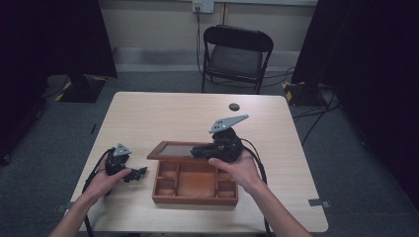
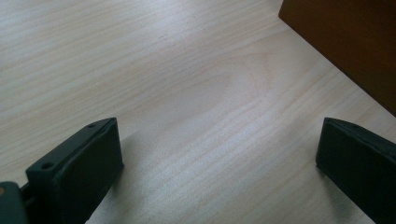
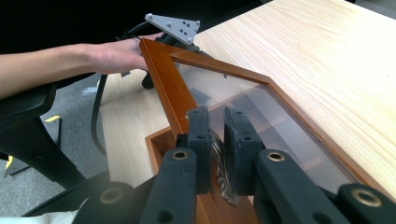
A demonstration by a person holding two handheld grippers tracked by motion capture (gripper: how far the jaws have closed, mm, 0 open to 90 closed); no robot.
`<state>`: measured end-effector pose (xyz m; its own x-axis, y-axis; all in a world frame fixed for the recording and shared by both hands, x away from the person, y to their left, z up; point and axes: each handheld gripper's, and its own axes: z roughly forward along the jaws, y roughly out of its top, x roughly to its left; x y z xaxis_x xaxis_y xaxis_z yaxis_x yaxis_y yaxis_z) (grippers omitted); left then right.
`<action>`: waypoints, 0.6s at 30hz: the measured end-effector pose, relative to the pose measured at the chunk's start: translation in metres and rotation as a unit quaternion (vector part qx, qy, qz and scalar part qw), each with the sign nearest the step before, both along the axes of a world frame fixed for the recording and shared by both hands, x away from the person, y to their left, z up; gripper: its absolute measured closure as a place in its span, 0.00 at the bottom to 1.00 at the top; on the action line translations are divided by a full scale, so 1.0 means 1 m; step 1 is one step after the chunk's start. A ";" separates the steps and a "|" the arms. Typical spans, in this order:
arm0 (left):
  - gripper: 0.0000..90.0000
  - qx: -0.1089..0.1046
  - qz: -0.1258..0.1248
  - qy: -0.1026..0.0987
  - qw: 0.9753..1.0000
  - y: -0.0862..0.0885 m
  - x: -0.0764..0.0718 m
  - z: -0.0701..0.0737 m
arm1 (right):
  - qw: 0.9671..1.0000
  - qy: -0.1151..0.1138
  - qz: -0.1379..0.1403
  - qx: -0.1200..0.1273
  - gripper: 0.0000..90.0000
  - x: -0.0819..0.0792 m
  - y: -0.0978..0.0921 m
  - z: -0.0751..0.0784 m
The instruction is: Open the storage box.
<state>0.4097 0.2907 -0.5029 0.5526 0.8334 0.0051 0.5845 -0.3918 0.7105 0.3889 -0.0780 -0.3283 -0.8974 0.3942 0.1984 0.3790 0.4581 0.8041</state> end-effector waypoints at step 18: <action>0.00 -0.001 0.000 0.000 1.000 0.000 0.000 0.000 | 1.000 0.005 -0.005 0.011 0.91 0.006 -0.001 0.004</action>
